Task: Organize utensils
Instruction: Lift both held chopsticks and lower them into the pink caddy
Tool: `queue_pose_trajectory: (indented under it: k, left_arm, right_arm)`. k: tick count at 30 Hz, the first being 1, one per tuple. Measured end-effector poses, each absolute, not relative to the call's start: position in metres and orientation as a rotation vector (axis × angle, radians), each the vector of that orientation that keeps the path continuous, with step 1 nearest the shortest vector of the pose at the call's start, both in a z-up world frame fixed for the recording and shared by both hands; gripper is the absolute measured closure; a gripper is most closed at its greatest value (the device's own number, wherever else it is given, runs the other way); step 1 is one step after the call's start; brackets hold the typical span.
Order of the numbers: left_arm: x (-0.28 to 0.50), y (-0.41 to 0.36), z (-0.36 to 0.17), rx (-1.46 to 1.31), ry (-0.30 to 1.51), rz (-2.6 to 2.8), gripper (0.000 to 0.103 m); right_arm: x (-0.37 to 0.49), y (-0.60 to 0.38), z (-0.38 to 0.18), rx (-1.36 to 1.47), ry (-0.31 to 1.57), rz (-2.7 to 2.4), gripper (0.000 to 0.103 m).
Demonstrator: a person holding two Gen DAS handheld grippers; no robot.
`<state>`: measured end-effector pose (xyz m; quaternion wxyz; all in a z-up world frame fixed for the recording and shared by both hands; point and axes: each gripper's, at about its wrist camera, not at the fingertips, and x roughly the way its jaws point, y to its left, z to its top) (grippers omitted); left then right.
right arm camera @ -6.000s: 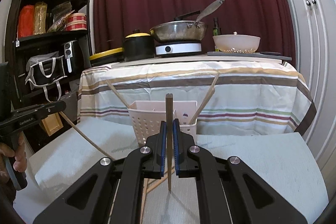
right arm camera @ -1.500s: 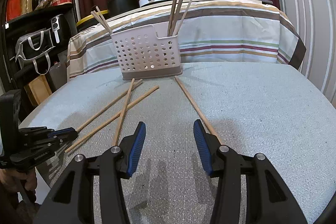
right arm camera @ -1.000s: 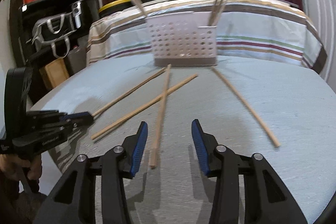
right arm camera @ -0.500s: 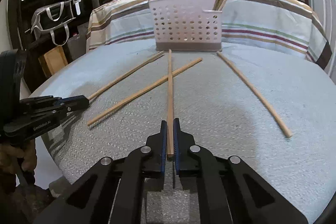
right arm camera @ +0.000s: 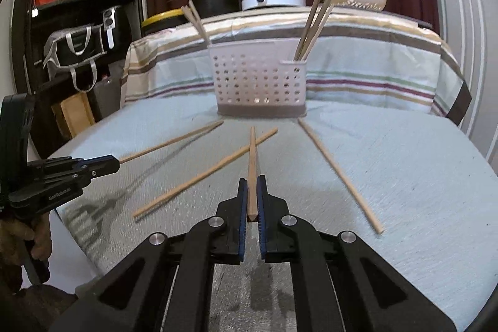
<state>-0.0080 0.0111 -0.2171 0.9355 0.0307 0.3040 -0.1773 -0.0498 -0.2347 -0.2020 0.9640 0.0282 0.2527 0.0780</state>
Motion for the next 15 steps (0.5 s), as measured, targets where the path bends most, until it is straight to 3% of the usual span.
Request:
queue_pose_trajectory:
  k: [15]
  left_arm:
    - [-0.024, 0.015, -0.154, 0.043, 0.464, -0.349, 0.097]
  right_arm:
    - [-0.066, -0.247, -0.147, 0.059, 0.365, 0.126, 0.096]
